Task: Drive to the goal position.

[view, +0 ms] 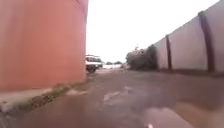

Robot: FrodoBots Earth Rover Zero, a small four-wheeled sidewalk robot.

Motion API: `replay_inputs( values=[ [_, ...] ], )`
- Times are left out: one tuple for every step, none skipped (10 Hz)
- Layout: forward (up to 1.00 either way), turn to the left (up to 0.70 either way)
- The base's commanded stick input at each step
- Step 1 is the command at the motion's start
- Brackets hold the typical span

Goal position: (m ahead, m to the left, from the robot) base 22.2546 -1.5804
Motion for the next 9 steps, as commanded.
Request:
replay_inputs(
  values=[
    [1.0,0.0],
    [1.0,0.0],
    [1.0,0.0],
    [1.0,0.0],
    [1.0,0.0],
    [1.0,-0.18],
    [1.0,-0.4],
    [1.0,-0.4],
    [1.0,-0.4]
  ],
)
